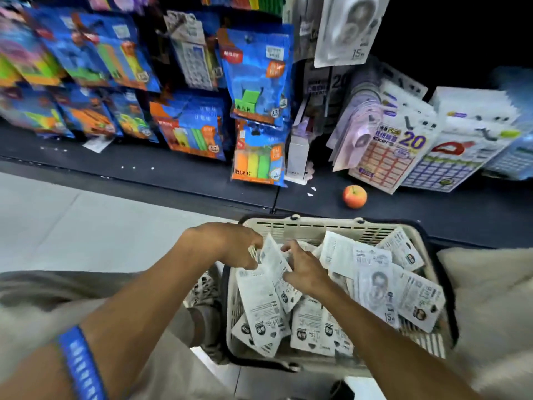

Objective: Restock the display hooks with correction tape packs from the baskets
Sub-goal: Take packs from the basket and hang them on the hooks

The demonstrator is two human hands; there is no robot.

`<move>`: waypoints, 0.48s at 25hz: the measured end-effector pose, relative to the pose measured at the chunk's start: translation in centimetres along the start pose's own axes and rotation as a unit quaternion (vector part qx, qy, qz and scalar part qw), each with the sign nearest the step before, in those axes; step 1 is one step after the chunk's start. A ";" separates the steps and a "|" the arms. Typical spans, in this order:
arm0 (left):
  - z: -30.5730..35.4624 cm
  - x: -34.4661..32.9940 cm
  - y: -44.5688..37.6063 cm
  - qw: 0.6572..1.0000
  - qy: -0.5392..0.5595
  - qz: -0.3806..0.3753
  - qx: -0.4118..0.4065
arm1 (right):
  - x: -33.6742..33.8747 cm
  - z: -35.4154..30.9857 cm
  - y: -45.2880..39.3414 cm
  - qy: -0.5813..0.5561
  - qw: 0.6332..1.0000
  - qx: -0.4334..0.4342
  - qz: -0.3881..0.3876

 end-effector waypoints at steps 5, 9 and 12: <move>0.3 1.3 -1.0 0.999 0.005 0.033 -0.015 | -5.8 -3.5 2.3 -0.021 0.990 0.029 -0.137; 1.1 2.0 -1.9 0.999 0.009 0.038 -0.033 | -8.0 -2.7 1.5 0.094 0.993 -0.026 -0.073; 1.3 2.2 -2.0 0.998 0.012 0.044 -0.041 | -6.9 -1.6 0.9 0.141 0.989 -0.022 -0.047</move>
Point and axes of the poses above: each hand's wrist, its own y-axis away from the middle knuckle, its own x-axis out of the back of the hand, z = x × y, the point moved 6 cm from there along -y, towards the middle knuckle, and after that the axes turned 10 degrees about -x, right-handed, at the moved point
